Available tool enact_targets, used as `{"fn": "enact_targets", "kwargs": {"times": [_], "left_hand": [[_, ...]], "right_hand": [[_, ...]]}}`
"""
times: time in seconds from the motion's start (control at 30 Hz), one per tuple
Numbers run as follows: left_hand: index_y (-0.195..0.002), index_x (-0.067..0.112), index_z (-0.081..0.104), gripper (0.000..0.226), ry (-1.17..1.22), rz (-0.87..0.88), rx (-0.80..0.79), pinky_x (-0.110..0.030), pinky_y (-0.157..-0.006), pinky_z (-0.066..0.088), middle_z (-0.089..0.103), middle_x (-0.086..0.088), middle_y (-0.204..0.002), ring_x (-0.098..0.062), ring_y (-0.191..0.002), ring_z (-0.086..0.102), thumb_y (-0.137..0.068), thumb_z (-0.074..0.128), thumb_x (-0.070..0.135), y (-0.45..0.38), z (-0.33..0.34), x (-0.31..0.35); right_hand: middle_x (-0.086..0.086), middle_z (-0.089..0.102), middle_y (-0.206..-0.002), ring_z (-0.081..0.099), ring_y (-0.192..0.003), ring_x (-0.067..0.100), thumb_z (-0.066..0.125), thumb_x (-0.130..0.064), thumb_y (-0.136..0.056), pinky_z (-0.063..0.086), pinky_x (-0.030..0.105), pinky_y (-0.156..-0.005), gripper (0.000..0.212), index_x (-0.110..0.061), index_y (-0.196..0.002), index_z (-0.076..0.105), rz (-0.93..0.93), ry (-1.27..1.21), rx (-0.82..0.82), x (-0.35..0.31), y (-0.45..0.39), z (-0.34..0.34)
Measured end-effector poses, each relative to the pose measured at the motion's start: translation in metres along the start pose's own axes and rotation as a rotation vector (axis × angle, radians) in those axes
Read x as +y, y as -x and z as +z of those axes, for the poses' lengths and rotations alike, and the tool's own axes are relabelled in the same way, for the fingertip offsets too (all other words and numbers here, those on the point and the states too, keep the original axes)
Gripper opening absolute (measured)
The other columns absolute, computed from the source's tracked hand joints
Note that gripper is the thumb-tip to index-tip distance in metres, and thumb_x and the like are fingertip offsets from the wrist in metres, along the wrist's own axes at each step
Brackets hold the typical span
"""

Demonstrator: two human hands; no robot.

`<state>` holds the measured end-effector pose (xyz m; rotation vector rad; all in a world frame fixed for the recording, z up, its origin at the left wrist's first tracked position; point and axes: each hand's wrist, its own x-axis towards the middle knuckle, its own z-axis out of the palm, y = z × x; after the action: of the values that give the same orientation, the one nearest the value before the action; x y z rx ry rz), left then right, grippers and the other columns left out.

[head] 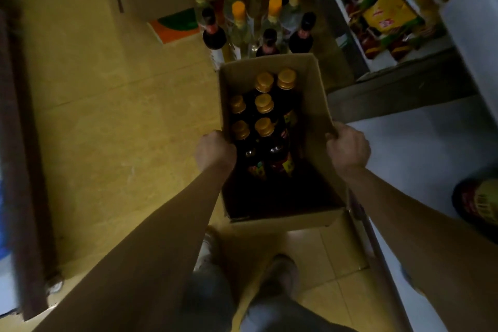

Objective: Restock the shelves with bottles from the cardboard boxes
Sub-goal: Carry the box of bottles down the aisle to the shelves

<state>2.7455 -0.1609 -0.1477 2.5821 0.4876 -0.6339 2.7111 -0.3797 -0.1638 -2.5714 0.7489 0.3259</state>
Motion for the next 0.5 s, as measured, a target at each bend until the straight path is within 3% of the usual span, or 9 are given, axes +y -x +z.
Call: {"fn": "enact_targets", "kwargs": {"times": [0.23, 0.4, 0.5], "left_hand": [[-0.112, -0.004, 0.059, 0.028, -0.044, 0.017, -0.049, -0.040, -0.080, 0.047, 0.060, -0.023, -0.113, -0.040, -0.107, 0.057, -0.089, 0.048, 0.005, 0.001, 0.007, -0.001], [-0.117, -0.002, 0.055, 0.030, -0.003, 0.020, -0.054, -0.037, -0.072, 0.043, 0.062, -0.024, -0.113, -0.041, -0.104, 0.058, -0.088, 0.047, 0.004, 0.012, 0.007, -0.015], [-0.125, 0.000, 0.047, 0.037, 0.038, 0.090, -0.003, -0.040, -0.079, 0.043, 0.057, -0.022, -0.120, -0.040, -0.110, 0.054, -0.088, 0.049, 0.002, 0.018, -0.001, -0.013]], "right_hand": [[0.023, 0.060, -0.120, 0.055, -0.108, 0.041, 0.047, -0.010, -0.097, 0.043, 0.038, -0.084, 0.037, -0.009, -0.133, 0.053, 0.060, 0.020, -0.037, -0.002, 0.000, 0.009], [0.026, 0.056, -0.124, 0.054, -0.110, 0.042, 0.043, -0.003, -0.096, 0.044, 0.041, -0.089, 0.043, -0.003, -0.139, 0.043, 0.114, 0.011, -0.092, -0.008, 0.018, 0.010], [0.023, 0.049, -0.134, 0.047, -0.121, 0.038, 0.049, -0.002, -0.093, 0.041, 0.041, -0.095, 0.050, -0.003, -0.142, 0.037, 0.083, 0.014, -0.075, -0.017, 0.028, 0.002]]}}
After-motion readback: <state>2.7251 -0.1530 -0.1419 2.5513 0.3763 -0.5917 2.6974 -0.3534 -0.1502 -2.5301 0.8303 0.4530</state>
